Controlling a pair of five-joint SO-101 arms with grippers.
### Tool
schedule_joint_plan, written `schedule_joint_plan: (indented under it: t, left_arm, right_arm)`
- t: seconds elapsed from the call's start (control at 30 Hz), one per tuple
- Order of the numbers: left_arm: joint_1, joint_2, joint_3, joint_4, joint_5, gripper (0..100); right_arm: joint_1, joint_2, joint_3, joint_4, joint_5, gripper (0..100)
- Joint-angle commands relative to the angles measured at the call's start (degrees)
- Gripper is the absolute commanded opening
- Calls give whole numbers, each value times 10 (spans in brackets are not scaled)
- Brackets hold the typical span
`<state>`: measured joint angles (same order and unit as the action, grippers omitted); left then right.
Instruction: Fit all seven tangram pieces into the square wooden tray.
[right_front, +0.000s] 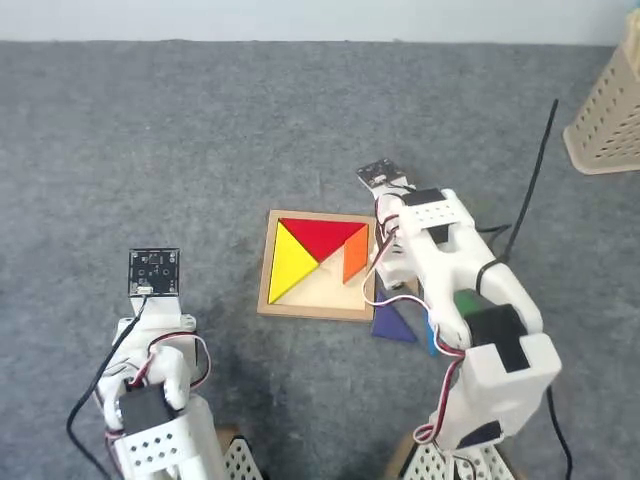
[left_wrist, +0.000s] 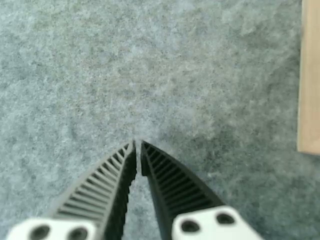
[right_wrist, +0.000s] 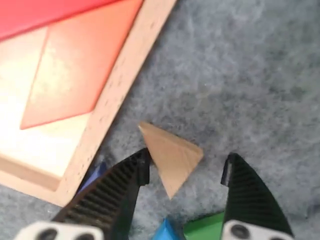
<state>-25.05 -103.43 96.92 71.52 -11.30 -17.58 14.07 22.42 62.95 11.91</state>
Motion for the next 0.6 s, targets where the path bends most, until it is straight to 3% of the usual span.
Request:
schedule_joint_plan:
  t: [0.0, 0.33, 0.57]
  left_arm:
    - [-2, -8, -4, 4, -3, 13]
    - [-2, -8, -4, 4, -3, 13]
    - [-2, -8, -4, 4, -3, 13]
  right_arm:
    - [0, 7, -19, -7, 7, 198]
    - [40, -112, -31, 60, 47, 214]
    - [41, -118, 5, -15, 47, 216]
